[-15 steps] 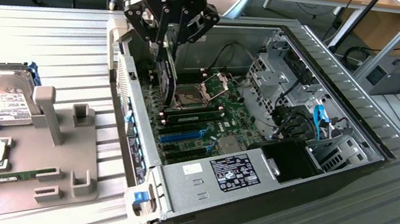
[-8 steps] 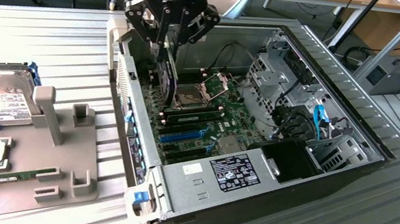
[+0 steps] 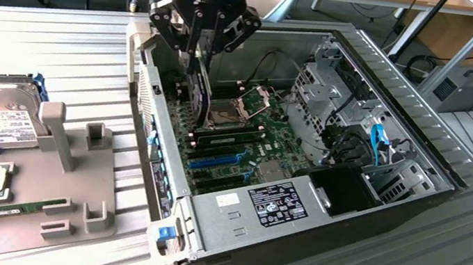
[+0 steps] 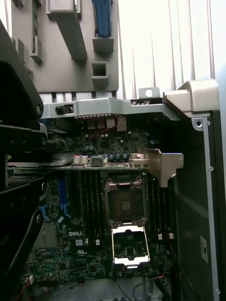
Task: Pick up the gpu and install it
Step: 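Pick up the gpu and move the gpu toward the slot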
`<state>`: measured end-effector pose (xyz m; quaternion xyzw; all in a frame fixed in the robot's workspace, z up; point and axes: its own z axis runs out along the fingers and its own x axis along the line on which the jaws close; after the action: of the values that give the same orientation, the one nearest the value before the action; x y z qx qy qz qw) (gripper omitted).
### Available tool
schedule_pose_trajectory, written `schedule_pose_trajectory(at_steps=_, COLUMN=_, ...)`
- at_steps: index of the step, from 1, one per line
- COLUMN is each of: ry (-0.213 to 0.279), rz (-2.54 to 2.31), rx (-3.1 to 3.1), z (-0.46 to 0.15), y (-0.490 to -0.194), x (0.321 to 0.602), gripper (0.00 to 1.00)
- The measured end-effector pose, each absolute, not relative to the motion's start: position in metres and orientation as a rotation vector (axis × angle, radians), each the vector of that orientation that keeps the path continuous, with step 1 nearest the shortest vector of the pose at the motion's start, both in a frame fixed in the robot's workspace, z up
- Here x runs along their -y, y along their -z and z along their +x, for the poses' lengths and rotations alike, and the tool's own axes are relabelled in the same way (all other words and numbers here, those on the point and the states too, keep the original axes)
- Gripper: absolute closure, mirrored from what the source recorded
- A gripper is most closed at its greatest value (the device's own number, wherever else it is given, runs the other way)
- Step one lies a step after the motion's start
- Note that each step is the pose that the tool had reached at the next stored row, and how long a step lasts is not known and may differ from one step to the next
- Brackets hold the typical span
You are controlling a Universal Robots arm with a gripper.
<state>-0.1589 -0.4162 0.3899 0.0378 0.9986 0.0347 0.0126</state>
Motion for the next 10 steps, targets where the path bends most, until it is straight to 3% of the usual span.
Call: schedule_pose_trajectory(at_steps=10, ry=-0.108, rz=0.118, rx=-3.112, z=-0.1568, y=-0.3885, x=0.4162, gripper=0.74)
